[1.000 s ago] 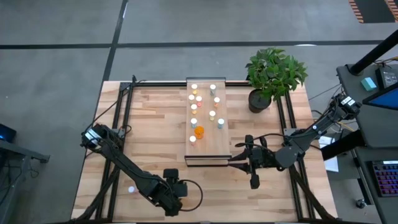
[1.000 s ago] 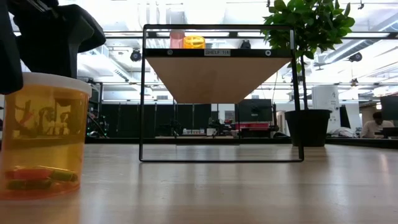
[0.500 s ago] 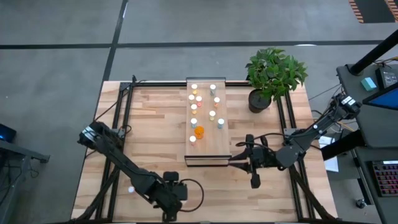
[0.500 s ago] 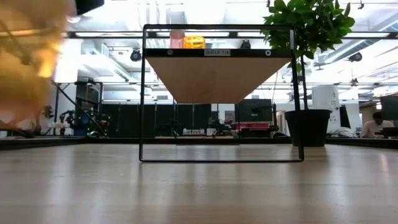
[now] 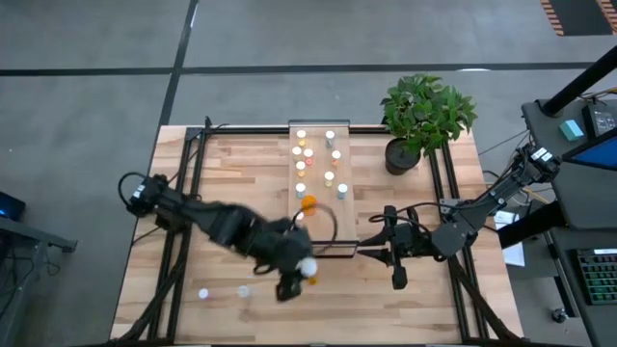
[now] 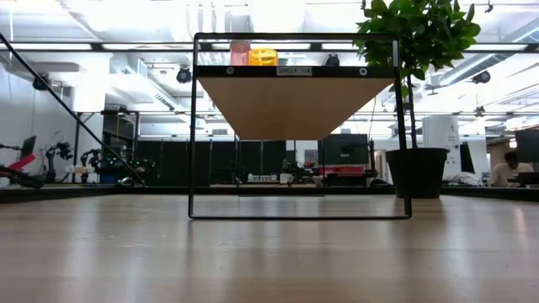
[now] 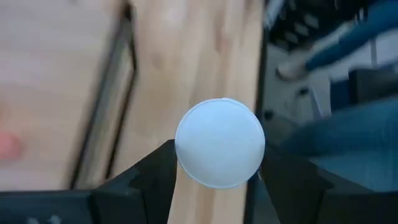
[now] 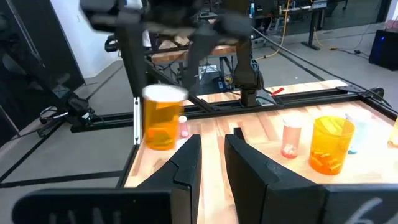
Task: Pick and place medicine bottles onto shelf by color
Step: Put the orange bottle on the shelf, then put the transparent bottle on the shelf
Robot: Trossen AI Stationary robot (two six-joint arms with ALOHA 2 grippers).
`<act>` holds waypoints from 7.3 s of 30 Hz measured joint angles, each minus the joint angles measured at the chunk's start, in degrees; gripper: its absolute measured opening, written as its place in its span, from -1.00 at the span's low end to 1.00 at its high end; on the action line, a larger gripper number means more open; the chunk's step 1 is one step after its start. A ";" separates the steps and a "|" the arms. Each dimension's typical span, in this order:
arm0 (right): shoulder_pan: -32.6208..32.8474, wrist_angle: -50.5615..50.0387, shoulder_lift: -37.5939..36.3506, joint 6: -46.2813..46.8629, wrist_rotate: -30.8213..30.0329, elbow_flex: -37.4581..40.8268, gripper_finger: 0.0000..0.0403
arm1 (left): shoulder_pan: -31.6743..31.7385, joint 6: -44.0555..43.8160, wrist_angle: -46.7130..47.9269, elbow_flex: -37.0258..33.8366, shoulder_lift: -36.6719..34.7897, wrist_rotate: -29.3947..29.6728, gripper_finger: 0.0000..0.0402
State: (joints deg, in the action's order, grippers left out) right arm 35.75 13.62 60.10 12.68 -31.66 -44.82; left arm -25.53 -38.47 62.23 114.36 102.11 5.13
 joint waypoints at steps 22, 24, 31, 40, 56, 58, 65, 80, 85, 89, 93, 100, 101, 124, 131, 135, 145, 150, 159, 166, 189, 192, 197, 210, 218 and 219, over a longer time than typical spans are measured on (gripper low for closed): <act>-0.02 -0.12 0.07 0.36 -0.02 0.00 -0.70 | 9.54 10.40 -1.89 4.16 6.41 19.15 -0.02; -0.02 -0.11 0.07 0.36 -0.02 0.00 -0.70 | 10.03 10.86 -1.86 4.16 7.45 19.27 -0.02; -0.02 -0.10 0.09 0.40 -0.02 0.00 -0.70 | 11.14 12.26 -1.41 3.31 10.11 18.90 -0.02; -0.02 -0.05 0.11 0.44 -0.02 0.00 -0.70 | 11.63 12.27 -1.27 3.31 11.53 17.70 -0.02; -0.02 -0.05 0.11 0.77 0.00 0.00 -0.70 | 12.84 11.87 -1.35 3.31 11.53 17.41 0.13; -0.02 -0.05 0.11 0.75 0.00 0.00 -0.70 | 12.96 11.88 -1.35 3.31 11.53 17.34 0.19; -0.02 -0.05 0.11 0.75 0.00 0.00 -0.70 | 13.56 12.05 -1.32 3.31 11.53 16.47 0.26; -0.02 0.01 -0.27 0.56 0.01 0.00 -0.70 | 12.73 13.50 -1.29 4.14 6.42 13.63 0.27; -0.02 0.41 -2.62 -2.77 -0.02 0.00 -0.70 | 10.58 13.72 -1.26 4.14 2.55 13.30 0.27; -0.02 0.44 -3.55 -4.70 -0.05 0.00 -0.70 | 8.19 12.84 -1.16 3.99 0.63 11.17 0.27; -0.02 0.49 -3.85 -5.06 -0.09 0.00 -0.70 | 3.41 6.58 3.96 3.53 -0.29 3.61 0.27; -0.15 0.40 -3.72 -5.03 -0.44 0.00 -0.70 | -8.75 -7.61 20.58 2.70 0.49 -2.62 0.27; -0.15 0.41 -3.72 -5.09 -0.46 0.00 -0.70 | -10.15 -8.82 21.42 1.98 0.62 -1.74 0.27; -0.15 0.36 -3.72 -6.74 -0.48 0.00 -0.70 | -18.09 -11.78 0.20 -30.30 -1.70 -1.82 0.21; -0.15 0.34 -3.63 -6.70 -0.48 0.00 -0.70 | -18.06 -13.67 -1.97 -36.23 -1.78 -1.67 0.21; -0.15 0.32 -3.63 -6.33 -0.48 0.00 -0.70 | -18.06 -13.69 -3.98 -38.87 -1.88 -0.91 0.21; -0.15 0.30 -3.63 -5.77 -0.48 0.00 -0.70 | -18.06 -13.71 -7.36 -43.81 -2.51 -0.59 0.21; -0.15 0.30 -3.63 -5.09 -0.47 0.00 -0.70 | -18.06 -13.71 -7.31 -43.88 -3.28 -0.61 0.07; -0.15 0.30 -3.63 -5.10 -0.46 0.00 -0.70 | -18.06 -13.73 -8.06 -43.88 -3.37 -1.14 -0.32; -0.15 0.19 -3.63 -5.09 -0.46 0.00 -0.70 | -17.85 -13.71 -6.89 -42.86 -3.73 -3.99 -0.39; -0.15 -0.08 -3.63 -2.36 -4.37 0.00 -0.70 | 8.48 7.29 23.84 -7.16 -10.46 -4.81 -0.40; -0.15 -0.08 -3.63 -1.43 -5.58 0.00 -0.70 | 14.59 16.58 26.98 -7.27 -10.46 -0.62 -0.40; -0.39 -0.10 -3.64 -0.93 -7.16 0.00 -0.70 | 25.93 32.03 24.91 -8.10 -10.05 3.97 -0.41; -0.55 -0.08 -3.65 3.27 -11.04 0.00 -0.70 | 35.53 41.89 15.94 -8.58 -6.97 -1.40 -0.41; -0.52 -0.12 -3.65 3.28 -13.29 0.00 -0.70 | 35.70 43.84 10.36 -8.62 -3.71 -1.31 -0.41; -0.55 -0.12 -3.65 3.33 -13.37 0.00 -0.70 | 35.70 43.86 10.45 -8.65 -3.29 -1.31 -0.41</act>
State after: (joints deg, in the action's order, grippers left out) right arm 35.20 13.50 56.45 16.01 -45.03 -44.82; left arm 10.17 5.39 72.68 105.71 98.82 3.81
